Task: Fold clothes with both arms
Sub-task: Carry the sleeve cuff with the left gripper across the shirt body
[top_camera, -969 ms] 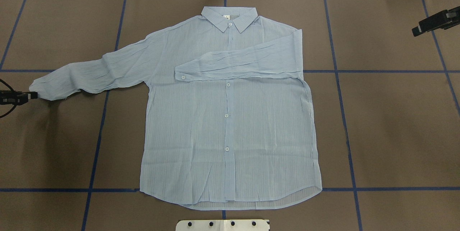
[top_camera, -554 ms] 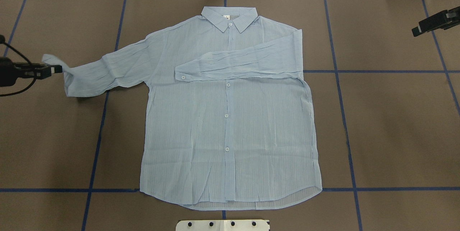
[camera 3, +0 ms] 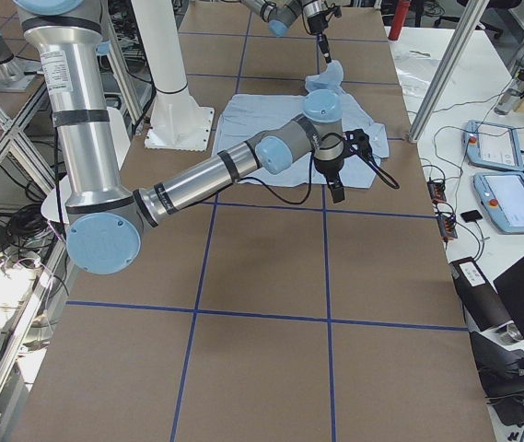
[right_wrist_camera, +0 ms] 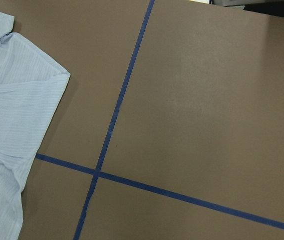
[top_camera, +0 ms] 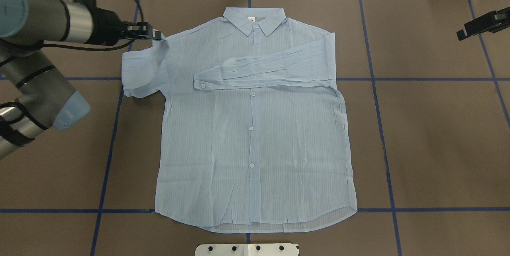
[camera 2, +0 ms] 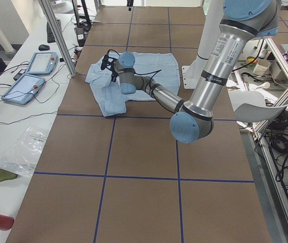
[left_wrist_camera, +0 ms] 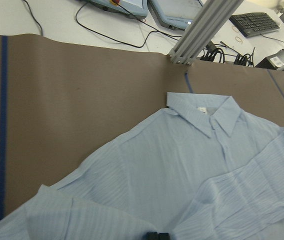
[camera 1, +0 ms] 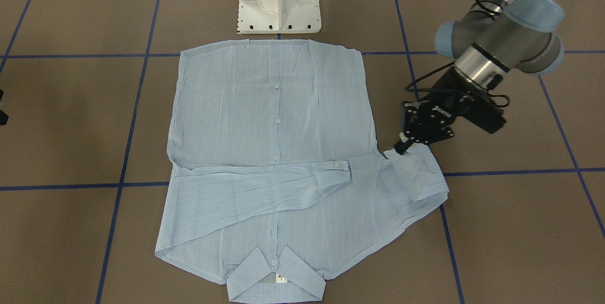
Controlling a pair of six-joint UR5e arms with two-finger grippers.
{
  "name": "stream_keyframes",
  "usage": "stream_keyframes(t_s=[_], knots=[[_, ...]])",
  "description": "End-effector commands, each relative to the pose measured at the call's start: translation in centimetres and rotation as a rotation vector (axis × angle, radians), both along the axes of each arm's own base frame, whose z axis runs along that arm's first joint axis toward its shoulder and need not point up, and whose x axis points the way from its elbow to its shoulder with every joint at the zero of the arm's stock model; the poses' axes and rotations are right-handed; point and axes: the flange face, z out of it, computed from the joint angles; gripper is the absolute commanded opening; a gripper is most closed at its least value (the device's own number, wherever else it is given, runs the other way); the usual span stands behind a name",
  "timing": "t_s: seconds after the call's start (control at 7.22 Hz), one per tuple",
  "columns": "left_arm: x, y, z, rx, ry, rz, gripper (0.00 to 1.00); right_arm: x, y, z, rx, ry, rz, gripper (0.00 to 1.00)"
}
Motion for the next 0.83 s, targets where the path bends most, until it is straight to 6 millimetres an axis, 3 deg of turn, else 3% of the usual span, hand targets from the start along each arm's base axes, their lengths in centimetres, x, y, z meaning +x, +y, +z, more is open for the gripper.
stream_keyframes(t_s=[0.0, 0.14, 0.28, 0.42, 0.69], knots=[[6.8, 0.9, -11.1, -0.082, 0.038, -0.002, 0.0, 0.0, 0.0, 0.1, -0.002, 0.001, 0.002, 1.0], [9.2, 0.7, -14.3, -0.106, 0.031, -0.026, 0.0, 0.0, -0.1, 0.1, -0.002, 0.001, 0.002, 1.0], [12.7, 1.4, -15.9, -0.102, 0.028, -0.049, 0.0, 0.0, -0.1, 0.1, -0.002, 0.001, 0.002, 1.0], [15.6, 1.7, -16.1, -0.105, 0.007, -0.065, 0.0, 0.0, -0.1, 0.2, -0.004, 0.002, 0.002, 1.0], [23.3, 6.6, -14.8, -0.088, -0.051, -0.113, 0.0, 0.0, -0.1, 0.3, -0.008, 0.002, 0.003, 1.0]])
